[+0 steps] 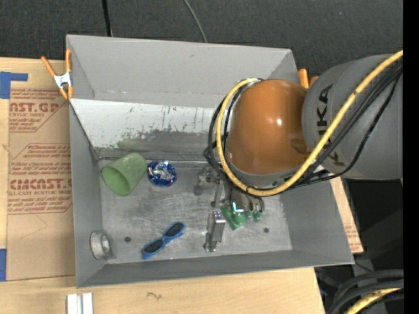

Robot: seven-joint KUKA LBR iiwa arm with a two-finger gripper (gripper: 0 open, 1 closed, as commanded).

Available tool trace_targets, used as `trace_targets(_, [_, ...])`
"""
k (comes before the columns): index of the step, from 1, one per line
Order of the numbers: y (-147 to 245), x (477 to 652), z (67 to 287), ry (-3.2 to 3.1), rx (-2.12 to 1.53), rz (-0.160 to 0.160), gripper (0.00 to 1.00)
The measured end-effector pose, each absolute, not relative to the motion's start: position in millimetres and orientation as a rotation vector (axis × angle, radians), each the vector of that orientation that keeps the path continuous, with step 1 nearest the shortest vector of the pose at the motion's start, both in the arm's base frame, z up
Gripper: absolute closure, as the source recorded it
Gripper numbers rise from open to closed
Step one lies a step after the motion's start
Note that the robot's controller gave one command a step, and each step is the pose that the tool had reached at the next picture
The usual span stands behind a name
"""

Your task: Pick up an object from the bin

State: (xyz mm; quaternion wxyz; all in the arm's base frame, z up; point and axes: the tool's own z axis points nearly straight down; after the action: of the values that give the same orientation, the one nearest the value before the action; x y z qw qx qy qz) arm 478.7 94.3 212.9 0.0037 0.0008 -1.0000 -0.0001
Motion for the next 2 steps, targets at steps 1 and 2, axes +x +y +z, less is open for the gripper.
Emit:
trace_targets(1, [150, 487.9, 75, -3.109, 0.589, -0.001, 0.0])
trace_targets(2, [167, 483.7, 101, -3.039, 0.814, -0.002, 0.0])
